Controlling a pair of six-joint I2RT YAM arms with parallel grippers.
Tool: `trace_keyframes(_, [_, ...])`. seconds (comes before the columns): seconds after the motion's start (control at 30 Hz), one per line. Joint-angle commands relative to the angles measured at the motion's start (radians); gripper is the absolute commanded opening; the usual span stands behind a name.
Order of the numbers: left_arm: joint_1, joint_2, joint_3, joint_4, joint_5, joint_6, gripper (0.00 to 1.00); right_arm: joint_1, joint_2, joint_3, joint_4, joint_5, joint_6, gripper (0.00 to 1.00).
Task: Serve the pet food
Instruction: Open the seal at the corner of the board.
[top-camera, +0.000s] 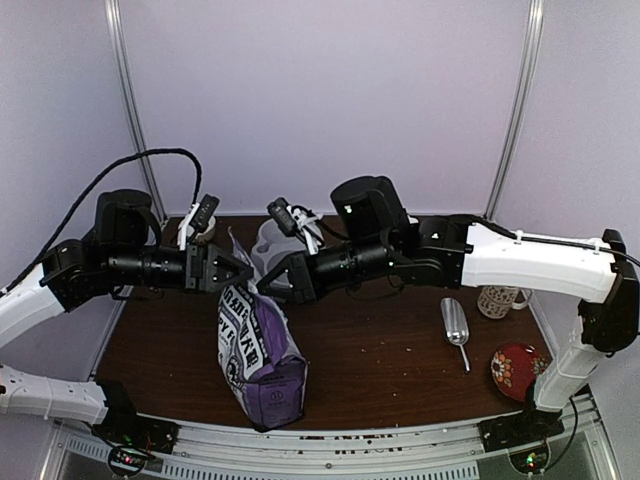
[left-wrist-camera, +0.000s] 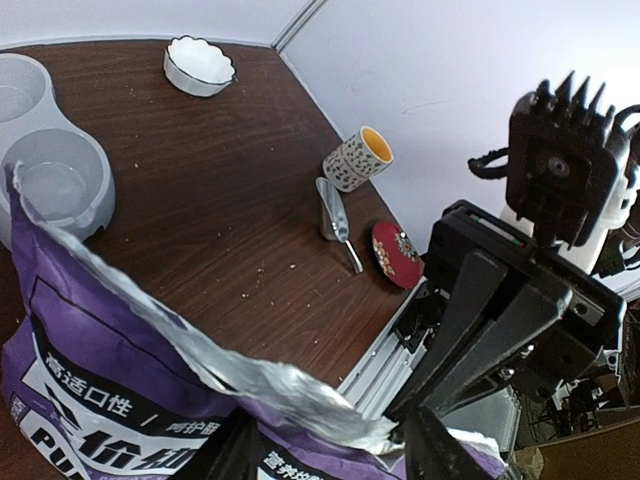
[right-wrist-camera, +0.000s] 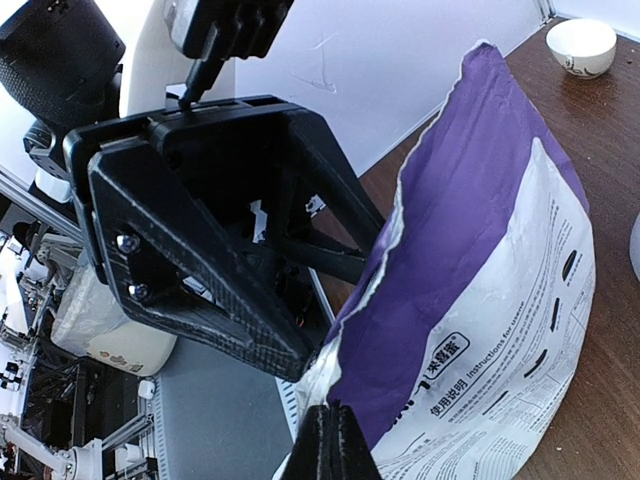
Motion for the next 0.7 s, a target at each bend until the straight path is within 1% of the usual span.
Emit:
trace_keyframes(0.0, [-0.019,0.010,0.003,0.039,0.030,0.028,0.53,-0.011,-0.009,-0.019,-0.046,0.036,0.013,0.00])
trace_keyframes(0.1, [-0.031,0.024,0.006,0.037,0.032,0.030,0.52,-0.012,-0.009,-0.014,-0.049,0.039,0.013,0.00])
trace_keyframes(0.4, [-0.034,0.018,-0.005,0.035,0.028,0.034,0.43,-0.016,-0.008,-0.012,-0.054,0.054,0.017,0.00])
trace_keyframes(0.57, [-0.036,0.016,-0.009,0.035,0.030,0.035,0.41,-0.018,-0.012,-0.015,-0.054,0.067,0.025,0.00])
trace_keyframes(0.67, [-0.036,0.018,-0.014,0.035,0.028,0.034,0.37,-0.019,-0.014,-0.017,-0.053,0.068,0.027,0.00])
